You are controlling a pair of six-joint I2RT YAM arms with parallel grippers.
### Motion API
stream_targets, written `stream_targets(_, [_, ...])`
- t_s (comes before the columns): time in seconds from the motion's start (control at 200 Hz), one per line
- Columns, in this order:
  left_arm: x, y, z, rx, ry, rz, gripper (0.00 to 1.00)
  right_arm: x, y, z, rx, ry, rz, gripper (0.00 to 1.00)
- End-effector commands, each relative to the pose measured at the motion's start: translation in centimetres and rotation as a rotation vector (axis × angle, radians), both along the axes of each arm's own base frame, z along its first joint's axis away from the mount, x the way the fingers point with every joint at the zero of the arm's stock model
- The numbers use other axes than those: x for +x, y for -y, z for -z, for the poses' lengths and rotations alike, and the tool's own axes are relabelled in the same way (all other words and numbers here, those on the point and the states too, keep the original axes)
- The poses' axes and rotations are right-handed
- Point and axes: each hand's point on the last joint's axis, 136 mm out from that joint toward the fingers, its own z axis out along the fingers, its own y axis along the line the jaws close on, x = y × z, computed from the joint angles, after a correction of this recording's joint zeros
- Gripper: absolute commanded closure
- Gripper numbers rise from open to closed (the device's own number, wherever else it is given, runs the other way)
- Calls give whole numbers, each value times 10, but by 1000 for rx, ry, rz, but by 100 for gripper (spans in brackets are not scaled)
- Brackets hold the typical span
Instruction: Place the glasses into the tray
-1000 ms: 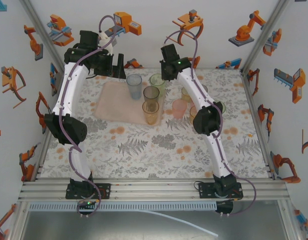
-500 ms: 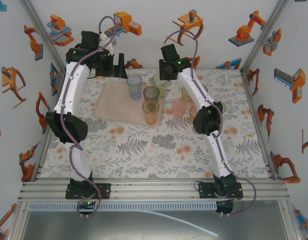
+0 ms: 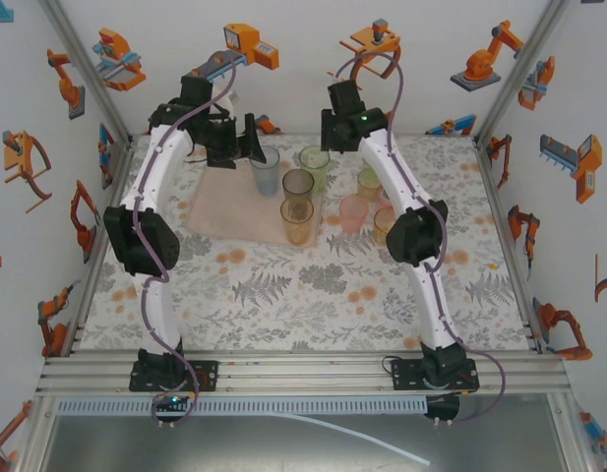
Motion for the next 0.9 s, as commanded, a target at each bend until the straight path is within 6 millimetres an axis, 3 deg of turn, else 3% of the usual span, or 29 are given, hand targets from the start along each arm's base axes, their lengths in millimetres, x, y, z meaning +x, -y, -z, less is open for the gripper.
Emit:
stream_targets(0.0, [10,7,16,-52,-56,-45,3,-9,5,-58,68,90,1,53])
stream_targets(0.205, [23,-15,32,14,-59,-107,3,-19,9,-86,101,123,-6,53])
stream_targets(0.441, [31,1,42,-152,-128,-73,3,-42,20,-113,112,137,5,53])
stream_targets(0.896, [44,17,53,-294,-174,-97,3,-91,60,-120,32,128,79,53])
